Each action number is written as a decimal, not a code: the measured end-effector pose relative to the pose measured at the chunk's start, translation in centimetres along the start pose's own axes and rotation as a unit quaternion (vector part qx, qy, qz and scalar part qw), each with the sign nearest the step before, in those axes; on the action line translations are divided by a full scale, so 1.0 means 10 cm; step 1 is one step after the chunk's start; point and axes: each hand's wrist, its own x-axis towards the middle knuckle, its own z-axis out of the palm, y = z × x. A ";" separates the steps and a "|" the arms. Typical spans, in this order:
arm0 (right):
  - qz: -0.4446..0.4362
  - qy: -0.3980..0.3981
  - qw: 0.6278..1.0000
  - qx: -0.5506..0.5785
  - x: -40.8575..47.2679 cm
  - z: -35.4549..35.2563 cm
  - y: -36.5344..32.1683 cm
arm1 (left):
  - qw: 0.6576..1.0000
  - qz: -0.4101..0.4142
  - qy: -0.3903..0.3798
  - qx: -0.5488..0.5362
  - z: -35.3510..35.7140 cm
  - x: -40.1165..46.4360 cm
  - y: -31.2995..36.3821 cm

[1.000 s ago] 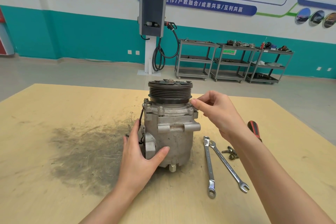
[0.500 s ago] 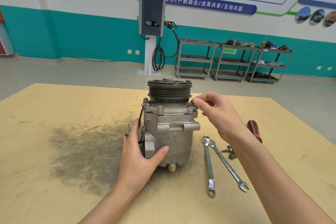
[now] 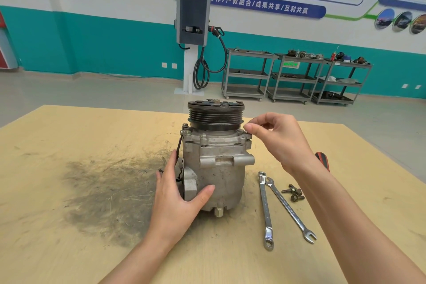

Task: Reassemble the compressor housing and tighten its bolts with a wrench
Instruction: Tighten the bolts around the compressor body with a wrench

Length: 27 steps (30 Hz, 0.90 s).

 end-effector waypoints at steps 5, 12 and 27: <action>-0.001 -0.030 1.000 -0.007 0.05 -0.04 0.04 | 1.000 0.000 -0.003 0.002 -0.01 0.00 0.00; 0.027 -0.069 0.997 0.002 0.09 -0.07 0.06 | 1.000 0.002 -0.003 -0.001 0.00 0.00 0.01; 0.010 -0.038 0.999 -0.034 0.06 -0.02 0.06 | 1.000 0.005 -0.004 -0.008 0.00 -0.01 0.02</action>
